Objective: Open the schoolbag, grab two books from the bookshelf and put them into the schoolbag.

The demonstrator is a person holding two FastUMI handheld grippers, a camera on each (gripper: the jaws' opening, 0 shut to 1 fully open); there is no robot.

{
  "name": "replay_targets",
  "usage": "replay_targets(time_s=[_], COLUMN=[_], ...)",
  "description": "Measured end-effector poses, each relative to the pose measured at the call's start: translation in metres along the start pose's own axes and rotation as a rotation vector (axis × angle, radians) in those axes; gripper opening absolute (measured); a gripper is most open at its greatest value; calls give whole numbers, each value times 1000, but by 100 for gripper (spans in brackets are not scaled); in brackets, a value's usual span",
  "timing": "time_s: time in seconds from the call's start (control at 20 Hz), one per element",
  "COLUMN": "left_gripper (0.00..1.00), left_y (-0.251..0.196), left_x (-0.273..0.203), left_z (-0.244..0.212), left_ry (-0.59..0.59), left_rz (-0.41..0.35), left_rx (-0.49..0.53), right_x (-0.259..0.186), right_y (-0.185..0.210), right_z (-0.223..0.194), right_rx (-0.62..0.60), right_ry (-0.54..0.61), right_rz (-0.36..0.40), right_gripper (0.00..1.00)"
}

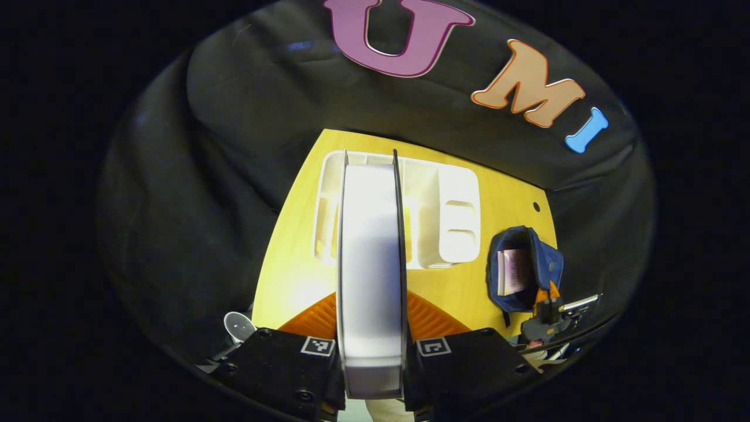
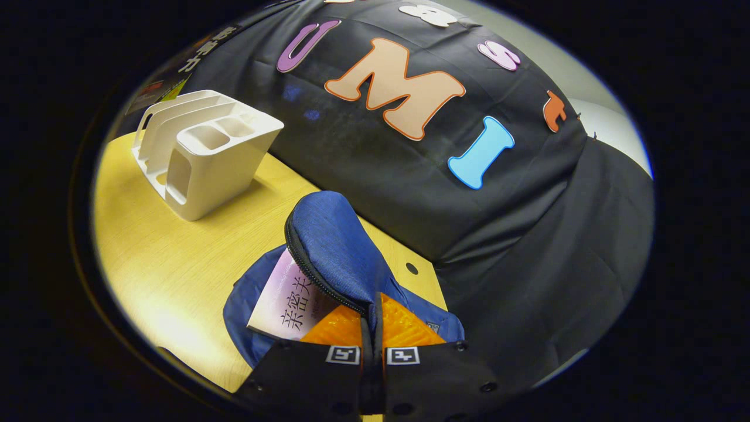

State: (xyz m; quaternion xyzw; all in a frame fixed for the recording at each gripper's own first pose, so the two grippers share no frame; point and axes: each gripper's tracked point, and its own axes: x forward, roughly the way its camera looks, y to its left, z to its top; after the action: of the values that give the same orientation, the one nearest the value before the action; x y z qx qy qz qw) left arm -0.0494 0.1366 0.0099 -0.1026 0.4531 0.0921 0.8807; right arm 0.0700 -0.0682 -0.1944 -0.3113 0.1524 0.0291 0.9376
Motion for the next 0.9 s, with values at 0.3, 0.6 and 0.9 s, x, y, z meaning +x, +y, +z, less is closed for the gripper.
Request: replay_targets(time_s=[0.3, 0.6, 0.9], left_gripper=[36, 36, 36], left_y=[-56, -149, -242], left_x=[-10, 7, 79], left_z=[-11, -34, -50], left_ry=[-38, -34, 7], left_rz=[-111, -348, -563], left_rx=[-11, -20, -50], right_x=[-3, -7, -9], right_y=[0, -8, -19], right_z=[-3, -1, 1], right_rx=[8, 57, 116], right_ry=[-14, -16, -9], right_rz=[7, 12, 11], right_gripper=[3, 3, 3])
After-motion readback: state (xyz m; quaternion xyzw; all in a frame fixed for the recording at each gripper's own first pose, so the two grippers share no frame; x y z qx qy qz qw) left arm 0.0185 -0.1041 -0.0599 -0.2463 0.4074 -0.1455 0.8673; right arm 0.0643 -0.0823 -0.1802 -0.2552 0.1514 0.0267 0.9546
